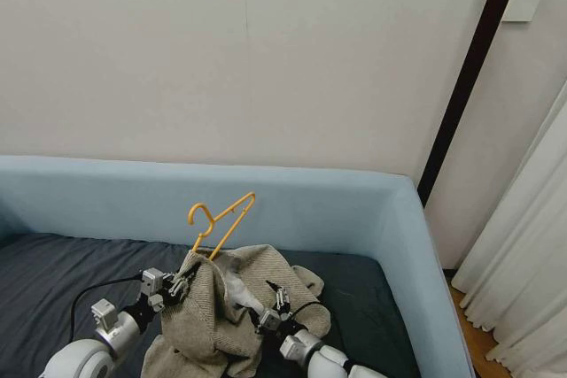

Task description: Pick up the clothes from the sofa and hang them on the clothes hanger.

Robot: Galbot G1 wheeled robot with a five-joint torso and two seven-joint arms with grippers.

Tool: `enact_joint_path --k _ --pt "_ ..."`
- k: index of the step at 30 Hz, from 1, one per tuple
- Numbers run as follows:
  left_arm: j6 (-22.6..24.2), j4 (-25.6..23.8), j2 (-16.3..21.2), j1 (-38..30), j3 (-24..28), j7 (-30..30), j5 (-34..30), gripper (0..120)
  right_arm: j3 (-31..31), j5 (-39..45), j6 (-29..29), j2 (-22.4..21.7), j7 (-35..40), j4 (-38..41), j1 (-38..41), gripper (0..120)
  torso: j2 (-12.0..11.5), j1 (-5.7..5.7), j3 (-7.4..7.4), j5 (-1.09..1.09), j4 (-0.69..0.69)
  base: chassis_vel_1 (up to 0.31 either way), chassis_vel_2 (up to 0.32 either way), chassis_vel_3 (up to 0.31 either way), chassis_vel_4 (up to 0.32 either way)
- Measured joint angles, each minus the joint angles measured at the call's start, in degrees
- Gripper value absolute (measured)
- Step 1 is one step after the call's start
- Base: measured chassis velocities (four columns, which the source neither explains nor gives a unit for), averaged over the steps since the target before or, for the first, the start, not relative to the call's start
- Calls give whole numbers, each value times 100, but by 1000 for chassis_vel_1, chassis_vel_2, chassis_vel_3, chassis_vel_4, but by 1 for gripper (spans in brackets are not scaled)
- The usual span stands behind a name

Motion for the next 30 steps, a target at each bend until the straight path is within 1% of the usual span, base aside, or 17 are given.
enact_joint_path --k 2,3,7,14,23,25,26,29,30 --pt "1 0 1 -11 12 0 -2 8 -8 -136 -517 109 452 -26 -35 100 0 0 0 1 0 0 0 0 0" --pt "2 4 4 -20 20 0 -3 8 -2 -190 -672 138 576 -24 -44 100 0 0 0 1 1 0 0 0 0" --pt "5 38 13 -55 41 0 -5 8 61 -333 -878 145 741 17 -68 100 0 0 0 1 0 0 0 0 0" --pt "6 62 26 -64 65 8 -9 8 281 -517 -824 95 766 36 -123 100 0 0 0 0 0 0 0 0 0" --pt "6 43 19 -41 57 3 -10 8 372 -664 -778 146 641 -86 -208 100 0 0 0 1 0 0 0 0 0" --pt "6 20 27 -5 32 3 -10 8 396 -790 -732 183 568 -183 -217 93 -1 0 0 1 0 0 0 0 0" --pt "6 20 27 -5 32 3 -10 8 396 -790 -732 183 568 -183 -217 93 -1 0 0 1 0 0 0 0 0" --pt "-5 9 46 43 -6 0 -11 8 402 -959 -697 207 507 -274 -215 79 -1 0 0 1 0 0 0 0 0" --pt "-5 9 46 43 -6 0 -11 8 402 -959 -697 207 507 -274 -215 79 -1 0 0 1 0 0 0 0 0"
